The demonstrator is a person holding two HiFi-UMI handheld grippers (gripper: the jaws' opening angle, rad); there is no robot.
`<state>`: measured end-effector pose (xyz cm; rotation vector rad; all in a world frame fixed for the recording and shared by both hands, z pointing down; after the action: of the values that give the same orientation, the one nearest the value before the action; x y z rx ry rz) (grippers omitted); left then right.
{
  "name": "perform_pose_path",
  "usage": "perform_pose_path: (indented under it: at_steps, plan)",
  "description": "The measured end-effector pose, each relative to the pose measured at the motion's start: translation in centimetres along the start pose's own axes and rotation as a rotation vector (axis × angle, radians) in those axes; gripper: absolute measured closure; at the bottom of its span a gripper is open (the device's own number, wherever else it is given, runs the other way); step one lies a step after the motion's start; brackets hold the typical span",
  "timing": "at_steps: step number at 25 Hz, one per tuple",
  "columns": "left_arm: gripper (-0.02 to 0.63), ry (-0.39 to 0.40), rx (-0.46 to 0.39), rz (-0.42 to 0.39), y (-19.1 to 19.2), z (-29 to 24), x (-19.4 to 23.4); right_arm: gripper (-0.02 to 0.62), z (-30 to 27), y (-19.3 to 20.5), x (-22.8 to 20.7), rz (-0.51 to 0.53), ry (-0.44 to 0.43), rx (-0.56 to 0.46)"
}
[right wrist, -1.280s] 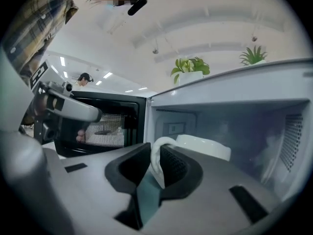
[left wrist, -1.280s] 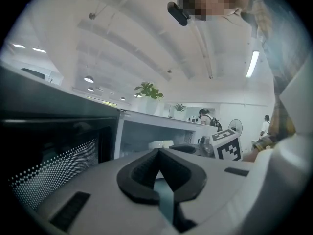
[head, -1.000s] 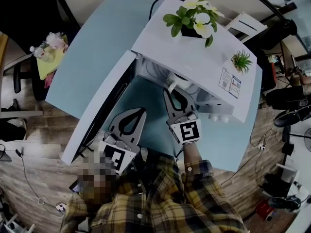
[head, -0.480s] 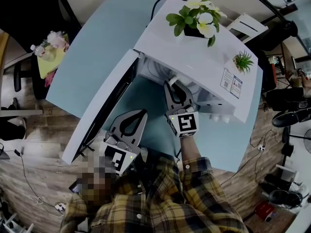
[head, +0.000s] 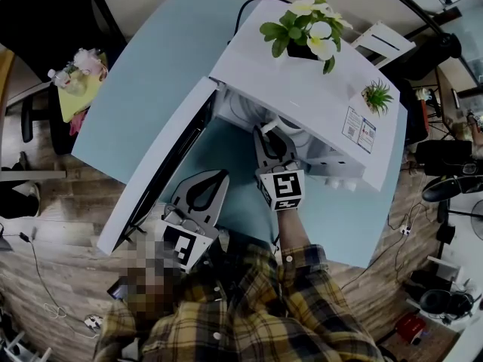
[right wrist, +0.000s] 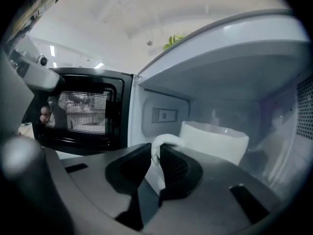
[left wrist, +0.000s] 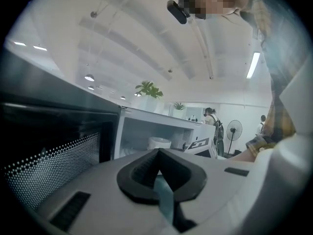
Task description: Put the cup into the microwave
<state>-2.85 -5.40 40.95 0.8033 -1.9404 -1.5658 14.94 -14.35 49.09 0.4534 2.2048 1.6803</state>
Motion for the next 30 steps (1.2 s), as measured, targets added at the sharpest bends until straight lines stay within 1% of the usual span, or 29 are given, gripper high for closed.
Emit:
perform_pose_path:
  at_steps: [4, 8, 11, 15, 19, 21, 30]
  plan:
    - [0.614, -0.002, -0.005, 0.0, -0.1, 0.1, 0.0, 0.54, 0.0, 0.5, 0.0, -0.014, 0.007, 0.013]
    - [0.614, -0.003, -0.005, 0.002, -0.1, 0.2, 0.0, 0.54, 0.0, 0.6, -0.3, -0.079, -0.01, -0.003]
    - [0.614, -0.002, -0.004, 0.008, 0.0, 0.2, 0.0, 0.535, 0.0, 0.6, -0.3, -0.102, -0.014, -0.005]
    - [0.614, 0.004, -0.006, 0.003, 0.1, 0.2, -0.2, 0.506, 0.0, 0.6, 0.0, -0.111, -0.014, -0.007]
    - [0.614, 0.004, -0.004, 0.007, 0.1, 0.4, -0.2, 0.432, 0.0, 0.8, 0.2, -0.129, -0.03, -0.001]
    - [0.614, 0.001, -0.005, 0.007, 0.1, 0.5, -0.1, 0.408, 0.2, 0.8, 0.3, -0.135, -0.03, -0.002]
    - [0.614, -0.007, -0.021, -0.002, -0.3, 0.9, 0.0, 0.393, 1.3, 0.3, 0.4, -0.145, -0.016, -0.016]
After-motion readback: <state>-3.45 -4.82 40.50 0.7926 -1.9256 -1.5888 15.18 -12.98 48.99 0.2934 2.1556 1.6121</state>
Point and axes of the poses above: the fingertips, and each gripper's own axes: z backward along the fingers, x to its left, y out of its underside, the point moved 8 cm from there along z, backward along the fingers, and after that the axes turned 11 degrees about -z, right-handed, at the moved point
